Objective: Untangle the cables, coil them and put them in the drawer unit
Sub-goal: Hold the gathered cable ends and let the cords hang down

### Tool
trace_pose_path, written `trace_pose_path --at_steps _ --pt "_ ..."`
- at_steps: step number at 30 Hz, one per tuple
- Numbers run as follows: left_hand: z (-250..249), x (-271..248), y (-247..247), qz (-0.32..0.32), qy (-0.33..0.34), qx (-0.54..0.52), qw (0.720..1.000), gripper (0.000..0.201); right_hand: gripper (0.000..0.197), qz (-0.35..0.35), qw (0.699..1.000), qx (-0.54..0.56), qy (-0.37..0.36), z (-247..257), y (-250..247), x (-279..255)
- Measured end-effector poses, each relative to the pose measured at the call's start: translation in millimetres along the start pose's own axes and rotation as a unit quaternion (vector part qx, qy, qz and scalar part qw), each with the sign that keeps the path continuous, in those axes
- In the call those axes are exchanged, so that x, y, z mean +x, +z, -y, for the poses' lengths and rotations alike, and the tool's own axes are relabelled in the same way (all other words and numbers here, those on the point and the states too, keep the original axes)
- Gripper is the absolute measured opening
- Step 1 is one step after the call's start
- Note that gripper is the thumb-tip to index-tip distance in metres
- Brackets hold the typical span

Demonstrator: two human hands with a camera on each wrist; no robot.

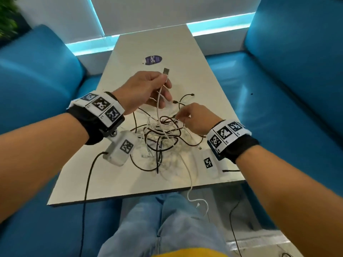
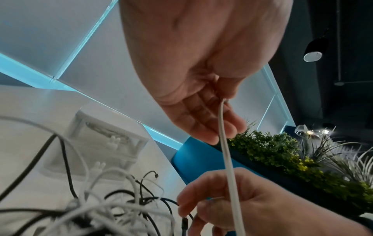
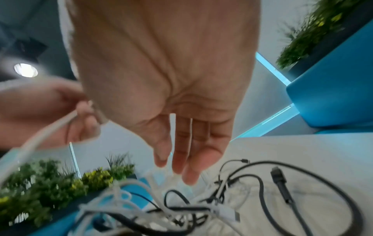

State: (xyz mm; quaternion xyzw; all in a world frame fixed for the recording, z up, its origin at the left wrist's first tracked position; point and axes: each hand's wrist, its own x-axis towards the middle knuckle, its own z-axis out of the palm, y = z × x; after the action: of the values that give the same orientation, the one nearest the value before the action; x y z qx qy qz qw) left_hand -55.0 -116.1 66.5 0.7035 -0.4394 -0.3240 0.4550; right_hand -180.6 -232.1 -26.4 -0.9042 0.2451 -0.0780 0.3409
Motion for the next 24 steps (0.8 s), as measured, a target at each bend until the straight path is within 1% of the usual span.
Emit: trace_pose_path --at_steps 4,6,8,10,13,14,16,18,19,20,21,23,24 --pt "-10.5 23.7 -6.3 0.007 0.017 0.071 0.997 0.030 0.027 0.013 0.999 0.043 0.029 2.6 11.3 32.2" --pt "-15.1 34.6 -9.9 0.026 0.016 0.100 0.995 0.030 0.020 0.038 0.997 0.069 0.008 8.9 13.8 40.7" --pt "-14.2 42.2 -15.7 0.039 -0.001 0.113 0.993 0.030 0.011 0.085 0.993 0.082 -0.025 17.0 17.7 42.2" --pt "-7.9 45.1 -22.5 0.045 -0.025 0.122 0.991 0.030 0.013 0.136 0.986 0.076 -0.062 25.7 20.1 40.1" --pt "9.7 41.6 -30.7 0.038 -0.059 0.093 0.993 0.030 0.021 0.209 0.974 0.030 -0.085 35.2 22.6 38.0" --pt "16.5 37.8 -32.9 0.029 -0.066 0.074 0.995 0.030 0.020 0.223 0.971 0.016 -0.087 35.4 25.5 38.5" --pt "29.4 27.6 -35.7 0.020 -0.079 0.020 0.996 0.030 0.012 0.222 0.971 -0.003 -0.091 33.7 31.3 39.2" --pt "47.1 12.1 -34.8 0.040 -0.110 -0.036 0.993 0.030 0.013 0.198 0.977 -0.004 -0.079 29.8 39.5 38.1" --pt "57.1 3.5 -31.7 0.058 -0.124 -0.046 0.990 0.031 0.011 0.186 0.980 0.000 -0.069 27.3 43.6 35.8" --pt "67.9 -4.1 -28.1 0.073 -0.131 -0.026 0.988 0.032 0.008 0.176 0.982 0.006 -0.065 24.3 46.6 33.3" --pt "78.6 -11.3 -25.0 0.086 -0.130 0.026 0.987 0.032 0.013 0.167 0.984 0.011 -0.061 21.0 49.2 30.9" --pt "95.2 -25.5 -21.9 0.101 -0.117 0.151 0.976 0.035 0.034 0.161 0.986 0.014 -0.040 12.6 52.1 26.3" --pt "101.3 -32.9 -22.4 0.103 -0.112 0.189 0.970 0.037 0.042 0.162 0.986 0.004 -0.028 9.7 52.4 22.5"
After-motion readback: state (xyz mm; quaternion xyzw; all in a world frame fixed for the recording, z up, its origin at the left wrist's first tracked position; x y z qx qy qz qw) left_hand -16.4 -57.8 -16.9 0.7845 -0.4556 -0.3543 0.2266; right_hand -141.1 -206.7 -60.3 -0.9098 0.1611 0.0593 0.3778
